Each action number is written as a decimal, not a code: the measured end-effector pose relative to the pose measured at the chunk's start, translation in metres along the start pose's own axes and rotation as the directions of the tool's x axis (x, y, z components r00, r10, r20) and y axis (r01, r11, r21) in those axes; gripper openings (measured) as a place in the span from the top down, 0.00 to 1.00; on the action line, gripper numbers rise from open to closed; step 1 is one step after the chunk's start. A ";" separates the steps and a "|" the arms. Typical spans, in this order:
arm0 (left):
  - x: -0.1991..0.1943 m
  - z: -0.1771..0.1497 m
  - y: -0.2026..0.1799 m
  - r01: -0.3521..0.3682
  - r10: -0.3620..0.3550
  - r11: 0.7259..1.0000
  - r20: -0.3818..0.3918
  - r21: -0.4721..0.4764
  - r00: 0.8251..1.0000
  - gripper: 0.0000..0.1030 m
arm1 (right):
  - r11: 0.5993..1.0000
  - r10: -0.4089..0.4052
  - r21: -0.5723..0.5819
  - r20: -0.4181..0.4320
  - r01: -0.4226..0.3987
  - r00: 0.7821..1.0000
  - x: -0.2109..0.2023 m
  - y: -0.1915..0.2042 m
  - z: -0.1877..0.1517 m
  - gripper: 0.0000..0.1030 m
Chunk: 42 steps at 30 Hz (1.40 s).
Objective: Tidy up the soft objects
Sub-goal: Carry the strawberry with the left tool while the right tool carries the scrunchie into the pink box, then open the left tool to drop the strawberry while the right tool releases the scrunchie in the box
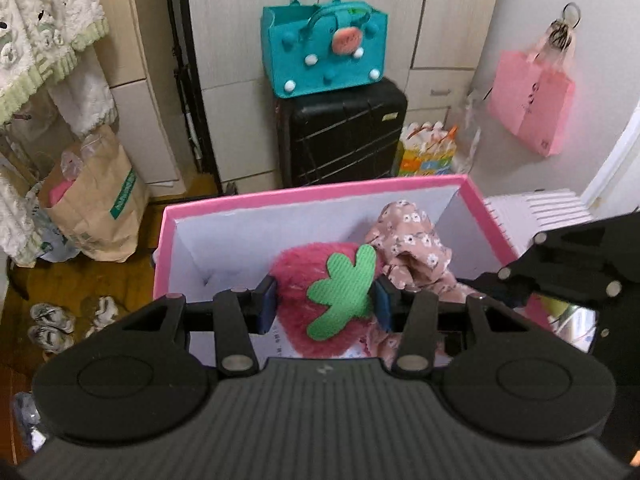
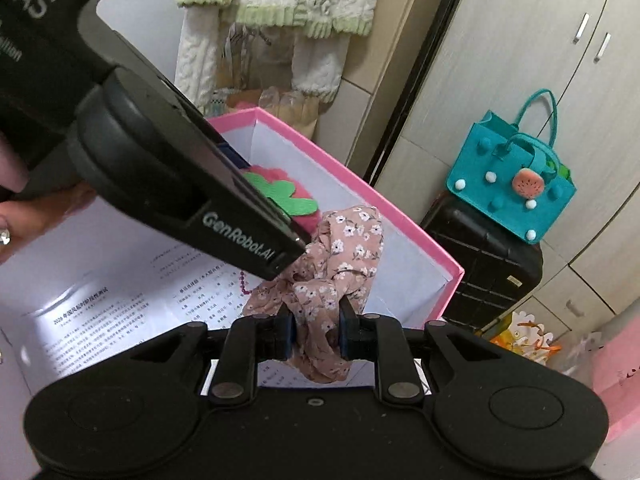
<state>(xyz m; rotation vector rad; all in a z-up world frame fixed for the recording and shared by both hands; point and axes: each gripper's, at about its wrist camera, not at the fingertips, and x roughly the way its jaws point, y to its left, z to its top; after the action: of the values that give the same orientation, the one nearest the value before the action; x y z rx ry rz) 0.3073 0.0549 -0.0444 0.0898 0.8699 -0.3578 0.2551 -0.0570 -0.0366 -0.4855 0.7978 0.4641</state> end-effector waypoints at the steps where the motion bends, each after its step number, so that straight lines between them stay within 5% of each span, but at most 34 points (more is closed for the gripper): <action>1: 0.003 0.000 0.000 -0.009 0.009 1.000 -0.014 -0.004 1.000 0.55 | 1.000 0.003 -0.002 -0.003 -0.003 1.000 0.001 -0.001 0.001 0.78; 7: 0.017 0.001 0.010 -0.008 0.003 0.998 -0.079 -0.057 0.997 0.53 | 1.000 -0.012 -0.025 -0.010 0.011 1.000 0.008 -0.001 0.000 0.72; 11: 0.023 0.000 0.012 -0.005 -0.001 0.997 -0.085 -0.072 0.996 0.51 | 0.999 -0.040 -0.029 0.025 0.040 0.999 0.008 -0.001 -0.002 0.53; 23: 0.029 -0.005 0.011 -0.017 0.010 0.997 -0.085 -0.076 0.996 0.53 | 1.000 0.003 -0.005 0.056 -0.003 0.998 -0.013 -0.001 -0.007 0.52; 33: -0.034 -0.004 0.006 -0.035 0.036 0.999 0.019 -0.024 0.999 0.26 | 0.979 0.124 0.156 0.070 -0.134 0.990 -0.062 -0.010 -0.020 0.52; 42: -0.092 -0.021 -0.009 -0.054 0.055 0.997 -0.018 0.059 0.998 0.24 | 0.950 0.201 0.220 0.120 -0.223 0.972 -0.110 -0.003 -0.036 0.52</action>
<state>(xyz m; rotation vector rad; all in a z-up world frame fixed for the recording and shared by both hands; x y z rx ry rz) 0.2347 0.0764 0.0130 0.1715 0.8746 -0.3315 0.1693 -0.1030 0.0267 -0.1585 0.8031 0.5814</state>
